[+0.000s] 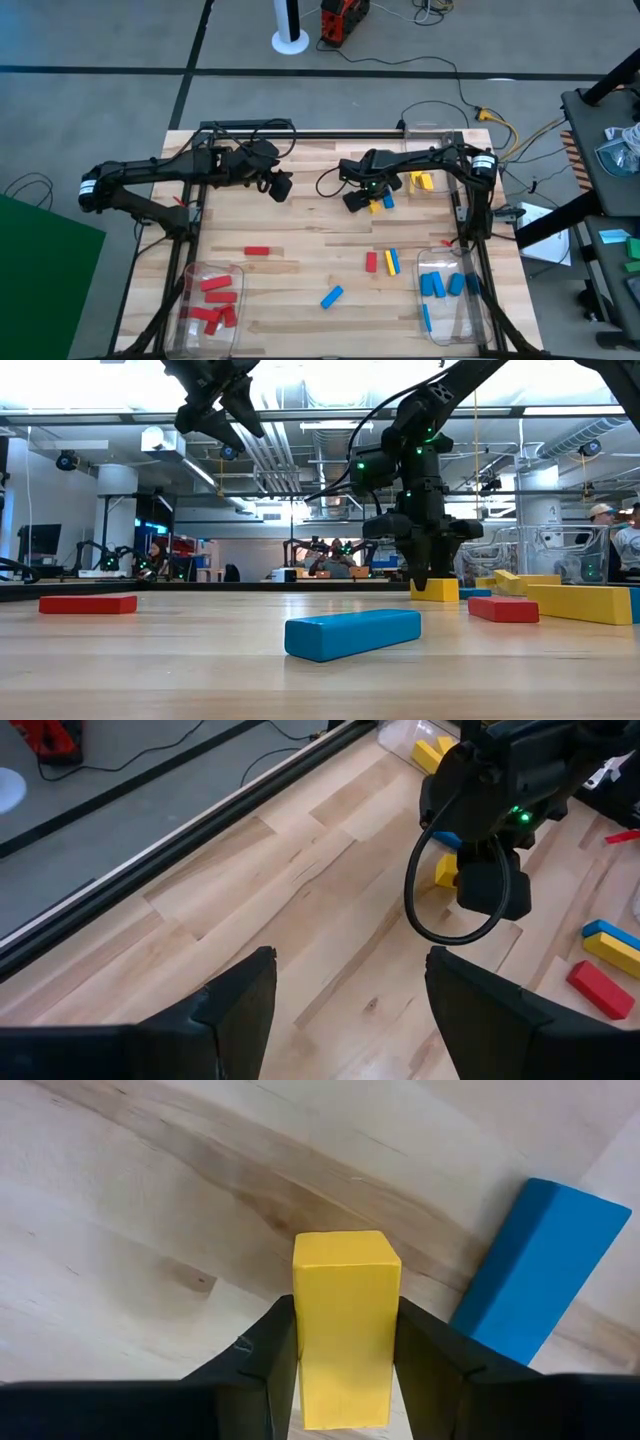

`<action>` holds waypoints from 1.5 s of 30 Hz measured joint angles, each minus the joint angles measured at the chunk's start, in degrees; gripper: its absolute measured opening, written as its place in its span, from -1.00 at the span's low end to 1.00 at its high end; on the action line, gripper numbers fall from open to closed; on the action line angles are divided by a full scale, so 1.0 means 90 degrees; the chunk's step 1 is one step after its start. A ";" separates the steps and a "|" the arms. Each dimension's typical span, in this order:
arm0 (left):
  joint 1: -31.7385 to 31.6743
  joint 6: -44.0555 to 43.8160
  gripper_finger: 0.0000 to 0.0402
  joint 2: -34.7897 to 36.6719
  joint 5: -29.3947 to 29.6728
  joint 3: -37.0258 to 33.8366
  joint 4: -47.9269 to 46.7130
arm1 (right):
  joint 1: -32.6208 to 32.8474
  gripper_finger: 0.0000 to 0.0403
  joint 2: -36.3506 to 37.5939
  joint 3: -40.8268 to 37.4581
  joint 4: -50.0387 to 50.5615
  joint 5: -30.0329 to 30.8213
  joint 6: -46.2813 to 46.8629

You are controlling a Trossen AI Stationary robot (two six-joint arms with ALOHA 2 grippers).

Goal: Sort blocks
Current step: Put the yellow block into the top right transparent bin

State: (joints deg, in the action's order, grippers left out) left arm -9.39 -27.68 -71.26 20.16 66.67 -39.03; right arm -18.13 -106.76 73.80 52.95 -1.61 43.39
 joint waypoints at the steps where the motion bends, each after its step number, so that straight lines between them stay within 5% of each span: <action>1: 0.0000 0.0000 0.15 0.0000 0.0000 -0.0002 0.0002 | -0.0002 -0.37 0.0000 0.0000 -0.0002 0.0000 -0.0005; 13: 0.0000 -0.0002 0.15 0.0000 0.0000 0.0005 0.0061 | -0.0002 -0.38 0.0259 0.0491 0.0225 -0.0170 -0.0071; 23: 0.0000 -0.0002 0.15 0.0000 0.0000 0.0005 0.0114 | -0.0314 -0.37 0.0556 0.1688 0.1566 -0.0209 -0.0628; 45: 0.0000 -0.0002 0.15 0.0000 0.0000 0.0015 0.0124 | -0.3309 -0.38 0.1129 0.2161 0.2773 0.0056 -0.2265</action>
State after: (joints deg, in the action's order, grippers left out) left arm -9.39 -27.70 -71.26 20.16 66.81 -37.91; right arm -47.91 -96.60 93.25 77.91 -1.10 23.01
